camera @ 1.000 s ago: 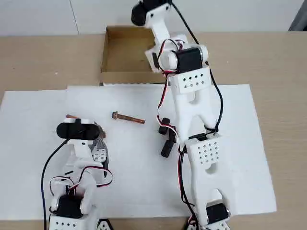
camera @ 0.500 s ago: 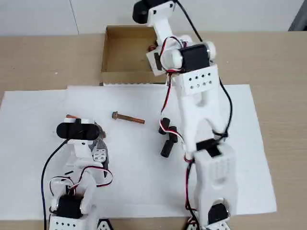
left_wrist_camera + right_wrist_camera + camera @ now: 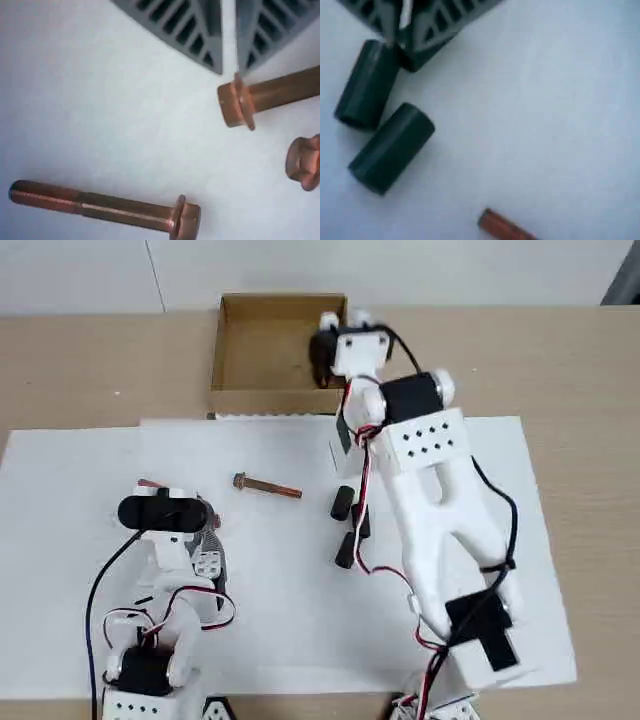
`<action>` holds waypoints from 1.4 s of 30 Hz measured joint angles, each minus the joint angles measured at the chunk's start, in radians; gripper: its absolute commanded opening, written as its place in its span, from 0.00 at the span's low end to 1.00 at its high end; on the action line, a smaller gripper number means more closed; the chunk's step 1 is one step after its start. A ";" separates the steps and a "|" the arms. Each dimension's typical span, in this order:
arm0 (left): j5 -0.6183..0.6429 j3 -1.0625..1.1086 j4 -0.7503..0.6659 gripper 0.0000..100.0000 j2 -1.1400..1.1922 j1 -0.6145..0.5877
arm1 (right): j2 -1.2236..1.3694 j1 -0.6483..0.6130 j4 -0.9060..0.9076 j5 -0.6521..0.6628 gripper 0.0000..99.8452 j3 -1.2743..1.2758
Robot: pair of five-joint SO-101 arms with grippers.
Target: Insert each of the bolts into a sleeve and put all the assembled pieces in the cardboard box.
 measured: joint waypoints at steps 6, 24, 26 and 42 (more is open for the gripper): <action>0.000 0.000 0.000 0.01 0.000 0.000 | -0.009 0.000 -0.009 -0.011 0.00 0.152; 0.000 0.000 0.000 0.01 0.000 0.000 | -0.009 -0.011 -0.275 0.035 0.11 0.427; 0.000 0.000 0.000 0.01 0.000 0.000 | -0.009 -0.012 -0.308 0.035 0.10 0.463; 0.000 0.000 0.000 0.01 0.000 0.000 | -0.011 -0.009 -0.509 0.035 0.10 0.612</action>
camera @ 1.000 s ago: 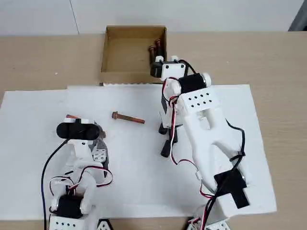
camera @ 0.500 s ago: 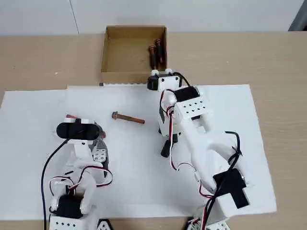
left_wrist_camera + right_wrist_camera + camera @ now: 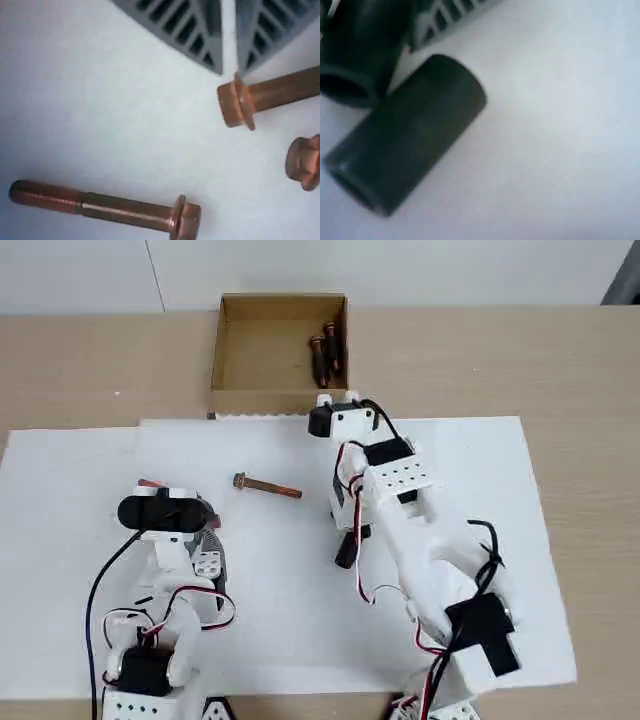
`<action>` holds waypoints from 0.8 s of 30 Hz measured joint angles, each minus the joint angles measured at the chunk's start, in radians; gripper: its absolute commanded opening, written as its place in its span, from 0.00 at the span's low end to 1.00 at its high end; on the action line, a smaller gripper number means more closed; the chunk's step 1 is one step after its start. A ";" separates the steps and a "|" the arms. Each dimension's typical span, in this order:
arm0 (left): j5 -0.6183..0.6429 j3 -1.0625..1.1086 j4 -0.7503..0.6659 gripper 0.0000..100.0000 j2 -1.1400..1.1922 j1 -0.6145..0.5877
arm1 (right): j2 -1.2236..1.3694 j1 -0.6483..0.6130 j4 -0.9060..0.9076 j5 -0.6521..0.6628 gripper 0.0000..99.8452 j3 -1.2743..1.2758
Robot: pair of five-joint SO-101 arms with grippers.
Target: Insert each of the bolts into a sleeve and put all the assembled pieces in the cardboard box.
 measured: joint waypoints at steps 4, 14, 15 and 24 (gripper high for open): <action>0.000 0.000 0.000 0.01 0.000 0.000 | 0.041 0.003 -0.011 0.000 0.10 0.000; 0.000 0.000 0.000 0.01 0.000 0.000 | 0.109 0.003 -0.023 0.000 0.00 -0.014; 0.000 0.000 0.000 0.01 0.000 0.000 | 0.109 0.005 -0.023 0.000 0.01 -0.014; 0.000 0.000 0.000 0.01 0.000 0.000 | 0.100 0.006 0.044 0.000 0.00 -0.064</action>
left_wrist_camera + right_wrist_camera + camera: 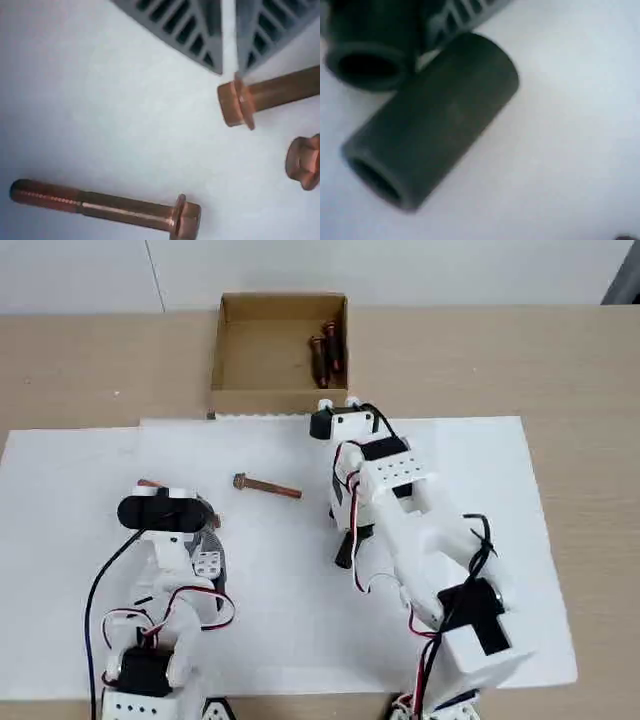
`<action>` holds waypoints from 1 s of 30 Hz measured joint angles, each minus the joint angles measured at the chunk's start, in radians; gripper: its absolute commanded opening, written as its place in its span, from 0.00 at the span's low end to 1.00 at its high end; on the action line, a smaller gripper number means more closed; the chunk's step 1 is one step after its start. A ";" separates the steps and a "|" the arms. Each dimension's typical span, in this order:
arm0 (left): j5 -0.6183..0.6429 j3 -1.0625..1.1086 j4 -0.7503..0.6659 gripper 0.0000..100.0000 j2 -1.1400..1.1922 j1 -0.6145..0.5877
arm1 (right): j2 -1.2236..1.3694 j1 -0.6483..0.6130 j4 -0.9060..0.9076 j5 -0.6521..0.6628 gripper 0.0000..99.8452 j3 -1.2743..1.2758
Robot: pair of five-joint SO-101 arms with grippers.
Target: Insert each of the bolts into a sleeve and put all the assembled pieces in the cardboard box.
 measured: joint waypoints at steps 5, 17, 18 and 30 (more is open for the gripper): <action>0.000 0.000 0.000 0.01 0.000 0.000 | -0.071 -0.006 0.155 0.002 0.00 -0.094; 0.000 0.000 0.000 0.01 0.000 0.000 | -0.446 -0.008 0.445 0.003 0.00 -0.184; 0.000 0.000 0.000 0.01 0.000 0.000 | -0.494 -0.008 0.451 -0.009 0.00 -0.184; 0.061 -0.015 -0.012 0.01 0.000 0.002 | -0.862 0.273 0.459 -0.115 0.00 -0.051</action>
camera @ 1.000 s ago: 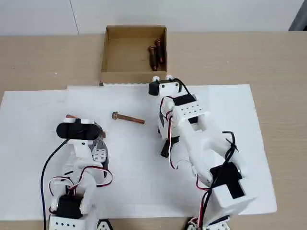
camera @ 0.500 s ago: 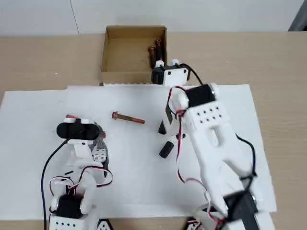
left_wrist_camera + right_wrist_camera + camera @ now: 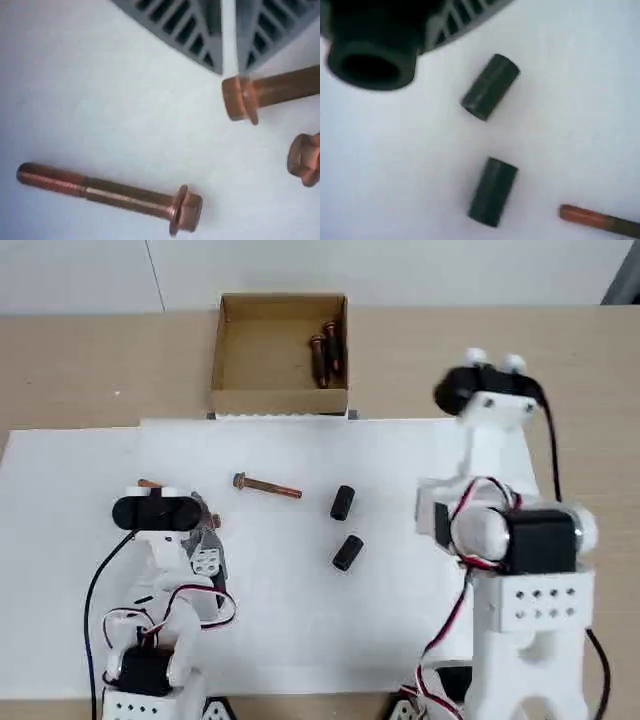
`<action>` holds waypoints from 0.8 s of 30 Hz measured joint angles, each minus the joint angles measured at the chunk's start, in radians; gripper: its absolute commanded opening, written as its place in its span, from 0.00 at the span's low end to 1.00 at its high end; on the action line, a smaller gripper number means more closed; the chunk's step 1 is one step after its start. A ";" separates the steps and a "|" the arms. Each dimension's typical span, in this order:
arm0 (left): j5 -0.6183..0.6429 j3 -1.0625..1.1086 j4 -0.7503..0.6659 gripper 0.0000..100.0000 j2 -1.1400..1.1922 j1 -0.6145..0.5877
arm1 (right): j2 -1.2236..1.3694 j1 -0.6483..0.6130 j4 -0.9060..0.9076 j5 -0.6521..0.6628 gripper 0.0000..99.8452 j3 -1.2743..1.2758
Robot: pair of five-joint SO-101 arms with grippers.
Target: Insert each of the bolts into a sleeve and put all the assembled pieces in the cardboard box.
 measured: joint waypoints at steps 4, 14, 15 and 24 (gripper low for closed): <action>-0.002 -0.089 0.012 0.01 0.002 0.005 | -0.086 0.055 0.000 0.000 0.00 0.095; 0.003 -0.508 0.089 0.01 0.382 -0.054 | -0.249 0.060 0.000 0.000 0.00 0.295; 0.012 -0.557 0.101 0.01 0.440 -0.064 | -0.261 0.060 0.000 0.000 0.00 0.305; 0.204 -1.017 0.342 0.01 0.999 -0.081 | -0.331 0.058 0.000 0.000 0.00 0.324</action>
